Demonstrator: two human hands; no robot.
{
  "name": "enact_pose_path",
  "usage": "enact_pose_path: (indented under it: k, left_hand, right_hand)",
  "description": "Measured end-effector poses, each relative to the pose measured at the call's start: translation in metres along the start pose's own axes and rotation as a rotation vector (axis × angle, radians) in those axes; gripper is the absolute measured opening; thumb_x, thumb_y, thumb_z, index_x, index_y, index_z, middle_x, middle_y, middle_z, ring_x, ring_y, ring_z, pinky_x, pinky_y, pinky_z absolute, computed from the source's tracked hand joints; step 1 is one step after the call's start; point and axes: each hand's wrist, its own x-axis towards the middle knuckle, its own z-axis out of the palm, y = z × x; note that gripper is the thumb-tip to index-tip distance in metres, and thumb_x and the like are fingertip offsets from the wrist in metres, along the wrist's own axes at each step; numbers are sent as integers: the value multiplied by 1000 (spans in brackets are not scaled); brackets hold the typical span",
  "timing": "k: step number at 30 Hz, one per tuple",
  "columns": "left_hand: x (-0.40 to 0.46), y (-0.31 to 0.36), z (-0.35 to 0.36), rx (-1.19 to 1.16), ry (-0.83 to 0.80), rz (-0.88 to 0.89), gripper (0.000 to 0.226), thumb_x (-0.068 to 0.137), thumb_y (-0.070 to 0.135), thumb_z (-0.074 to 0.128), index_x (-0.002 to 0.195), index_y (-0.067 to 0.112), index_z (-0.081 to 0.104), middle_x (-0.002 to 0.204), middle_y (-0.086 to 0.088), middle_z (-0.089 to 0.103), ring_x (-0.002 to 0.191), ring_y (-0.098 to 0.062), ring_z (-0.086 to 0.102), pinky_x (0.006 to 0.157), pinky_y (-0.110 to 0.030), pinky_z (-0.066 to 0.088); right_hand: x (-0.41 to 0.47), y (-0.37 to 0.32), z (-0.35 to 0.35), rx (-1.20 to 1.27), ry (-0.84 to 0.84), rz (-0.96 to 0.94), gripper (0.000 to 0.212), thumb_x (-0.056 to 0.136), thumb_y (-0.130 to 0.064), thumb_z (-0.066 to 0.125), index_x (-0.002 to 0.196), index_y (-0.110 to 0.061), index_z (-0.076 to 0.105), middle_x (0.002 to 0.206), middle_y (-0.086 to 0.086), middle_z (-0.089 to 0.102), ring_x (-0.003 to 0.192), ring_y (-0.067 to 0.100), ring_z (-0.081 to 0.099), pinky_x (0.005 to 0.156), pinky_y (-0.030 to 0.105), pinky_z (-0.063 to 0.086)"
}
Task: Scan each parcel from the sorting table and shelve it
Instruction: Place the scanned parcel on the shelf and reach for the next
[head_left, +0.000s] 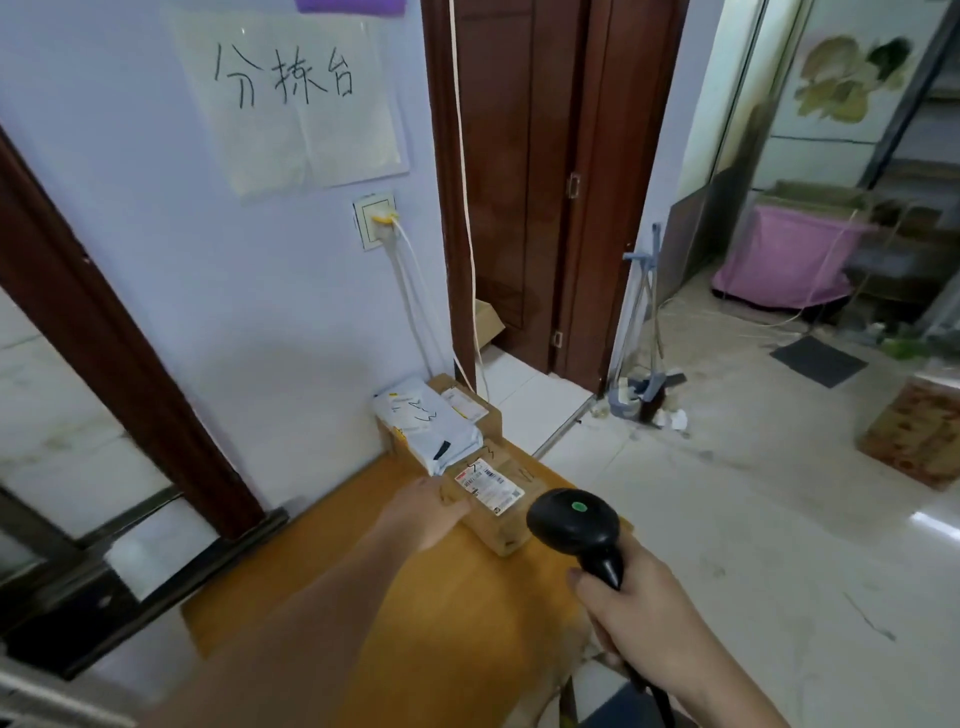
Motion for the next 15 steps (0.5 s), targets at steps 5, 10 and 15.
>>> enact_pose_path:
  k: [5,10,15]
  left_hand:
    - [58,-2,-8,-174,16,-94,52,88,73,56,113,28,60,116,5,60,104,-21,61,91,-34,47]
    - [121,-16,-6,-463,55,-200,72,85,74,59,128,17,68,120,-2,71,101,-21,66,92,-37,52]
    - [161,-14,-4,-804,42,-451,81,96,61,61,152,4,45,152,-17,51,135,-36,52,107,-44,40]
  right_hand:
    - [69,-8,1,-7,-81,19,24,94,-19,64,110,-34,55,48,-2,56,42,15,55,44,25,44]
    - [133,-15,14,-16,-122,45,22,93,-22,65,107,-36,54,50,-4,55,45,17,56,50,36,53]
    - [175,-18,25,-81,-131,34,28,93,-26,64,113,-41,52,68,-4,63,53,10,61,55,33,54]
